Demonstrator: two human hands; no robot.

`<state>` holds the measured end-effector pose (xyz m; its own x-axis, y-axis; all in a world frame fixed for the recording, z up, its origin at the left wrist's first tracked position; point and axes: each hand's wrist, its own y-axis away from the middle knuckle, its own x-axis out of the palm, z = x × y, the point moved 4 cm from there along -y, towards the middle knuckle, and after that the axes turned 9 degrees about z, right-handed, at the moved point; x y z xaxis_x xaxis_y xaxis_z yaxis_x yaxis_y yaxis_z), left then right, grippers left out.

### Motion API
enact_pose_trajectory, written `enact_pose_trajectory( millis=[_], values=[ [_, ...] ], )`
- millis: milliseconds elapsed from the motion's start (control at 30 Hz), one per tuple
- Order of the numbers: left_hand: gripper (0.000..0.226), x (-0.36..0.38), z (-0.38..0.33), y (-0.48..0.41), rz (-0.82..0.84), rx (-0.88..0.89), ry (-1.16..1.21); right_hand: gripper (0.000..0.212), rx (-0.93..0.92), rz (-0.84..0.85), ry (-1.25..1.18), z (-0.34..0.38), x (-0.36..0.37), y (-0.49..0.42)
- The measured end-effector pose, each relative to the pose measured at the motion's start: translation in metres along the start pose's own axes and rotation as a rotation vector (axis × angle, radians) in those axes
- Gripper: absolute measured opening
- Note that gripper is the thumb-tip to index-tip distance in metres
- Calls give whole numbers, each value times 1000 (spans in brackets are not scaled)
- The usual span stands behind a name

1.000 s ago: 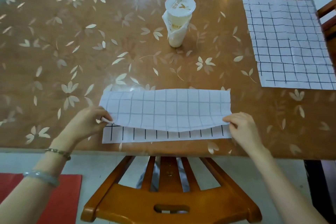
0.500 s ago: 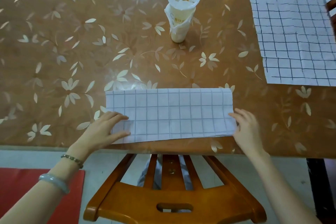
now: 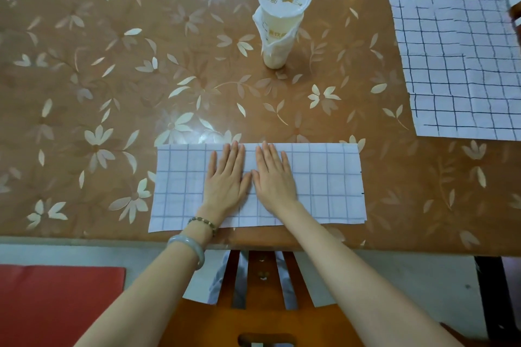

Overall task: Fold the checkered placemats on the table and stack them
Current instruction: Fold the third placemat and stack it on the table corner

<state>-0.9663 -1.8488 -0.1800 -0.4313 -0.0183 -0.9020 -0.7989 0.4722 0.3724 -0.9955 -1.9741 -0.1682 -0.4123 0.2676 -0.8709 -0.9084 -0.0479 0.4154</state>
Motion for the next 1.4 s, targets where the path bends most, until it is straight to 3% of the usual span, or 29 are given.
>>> enact_pose_trajectory(
  millis=[267, 533, 633, 767, 900, 1033, 1267, 1400],
  values=[
    [67, 2, 33, 6, -40, -200, 51, 59, 60, -17, 38, -67, -6, 15],
    [72, -15, 109, 30, -25, -330, 61, 64, 299, -83, 73, -157, -22, 42],
    [73, -16, 93, 30, -46, -296, 11, 61, 309, -137, 25, -124, -28, 41],
    [71, -2, 21, 25, 4, -36, -43, 57, 10, -69, -16, -32, -11, 25],
    [68, 12, 0, 25, 30, -14, -39, 59, -33, -14, 50, -6, 8, 15],
    [70, 9, 25, 31, 17, -130, -34, 57, -26, 8, 51, -45, 9, 24],
    [72, 3, 89, 55, -3, -381, 62, 64, 214, -59, -2, -138, -8, 55],
    [72, -11, 98, 63, -66, -451, 186, 53, 251, -143, -101, -135, -20, 59]
  ],
)
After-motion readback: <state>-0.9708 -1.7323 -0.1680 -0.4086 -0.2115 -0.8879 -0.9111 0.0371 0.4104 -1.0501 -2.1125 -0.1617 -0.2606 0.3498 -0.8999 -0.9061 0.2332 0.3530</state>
